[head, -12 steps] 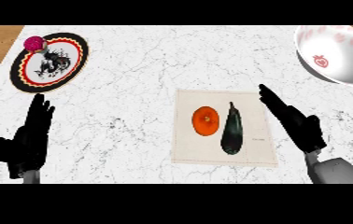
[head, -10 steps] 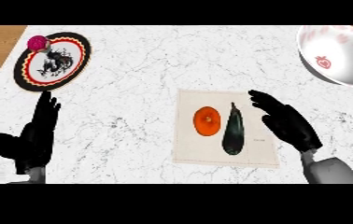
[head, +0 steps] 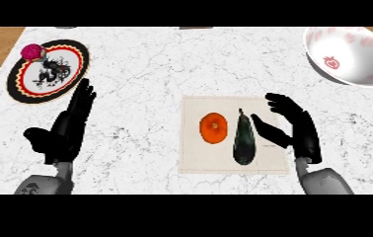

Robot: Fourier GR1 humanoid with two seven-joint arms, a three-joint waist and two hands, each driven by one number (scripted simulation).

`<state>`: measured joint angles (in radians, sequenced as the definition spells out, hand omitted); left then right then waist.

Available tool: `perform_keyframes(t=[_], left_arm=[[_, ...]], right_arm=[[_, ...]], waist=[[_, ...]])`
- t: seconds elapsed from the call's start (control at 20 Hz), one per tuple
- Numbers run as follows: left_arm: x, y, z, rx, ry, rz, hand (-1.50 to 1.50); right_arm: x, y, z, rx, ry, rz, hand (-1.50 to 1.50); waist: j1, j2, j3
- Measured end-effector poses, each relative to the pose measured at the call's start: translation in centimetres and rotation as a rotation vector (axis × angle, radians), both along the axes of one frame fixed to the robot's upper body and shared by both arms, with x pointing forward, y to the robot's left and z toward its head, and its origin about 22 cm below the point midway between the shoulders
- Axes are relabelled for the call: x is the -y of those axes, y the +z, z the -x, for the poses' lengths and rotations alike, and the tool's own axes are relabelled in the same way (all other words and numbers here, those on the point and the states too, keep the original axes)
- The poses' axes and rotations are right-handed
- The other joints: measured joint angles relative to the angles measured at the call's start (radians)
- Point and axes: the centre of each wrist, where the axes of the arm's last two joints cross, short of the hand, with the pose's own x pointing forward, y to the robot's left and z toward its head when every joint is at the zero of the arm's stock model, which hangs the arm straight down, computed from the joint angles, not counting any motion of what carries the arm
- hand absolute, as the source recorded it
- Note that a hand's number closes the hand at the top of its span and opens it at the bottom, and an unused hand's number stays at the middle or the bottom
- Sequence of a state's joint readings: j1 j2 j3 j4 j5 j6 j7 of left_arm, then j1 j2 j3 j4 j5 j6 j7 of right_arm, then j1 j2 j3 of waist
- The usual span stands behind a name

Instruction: Pick the eggplant from the placemat and place it in the bowl

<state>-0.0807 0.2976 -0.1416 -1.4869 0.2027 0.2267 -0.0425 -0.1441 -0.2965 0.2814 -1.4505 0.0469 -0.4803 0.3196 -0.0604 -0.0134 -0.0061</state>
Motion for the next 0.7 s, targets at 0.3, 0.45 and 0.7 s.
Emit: perform_keyframes(t=[0.3,0.45,0.7], left_arm=[[2.8,0.4,-0.4,-0.004,-0.061,0.000,0.00],[3.0,1.0,-0.9,-0.005,-0.075,0.002,0.00],[3.6,1.5,-1.1,-0.004,-0.090,-0.006,0.00]], right_arm=[[-5.3,1.4,2.0,0.236,-0.217,0.018,-1.50],[-6.2,3.1,2.4,0.257,-0.251,0.083,-1.50],[-5.5,6.8,1.1,0.152,-0.302,0.192,-1.50]], waist=[[0.025,0.003,0.003],[0.032,0.004,0.002],[0.041,0.005,0.001]])
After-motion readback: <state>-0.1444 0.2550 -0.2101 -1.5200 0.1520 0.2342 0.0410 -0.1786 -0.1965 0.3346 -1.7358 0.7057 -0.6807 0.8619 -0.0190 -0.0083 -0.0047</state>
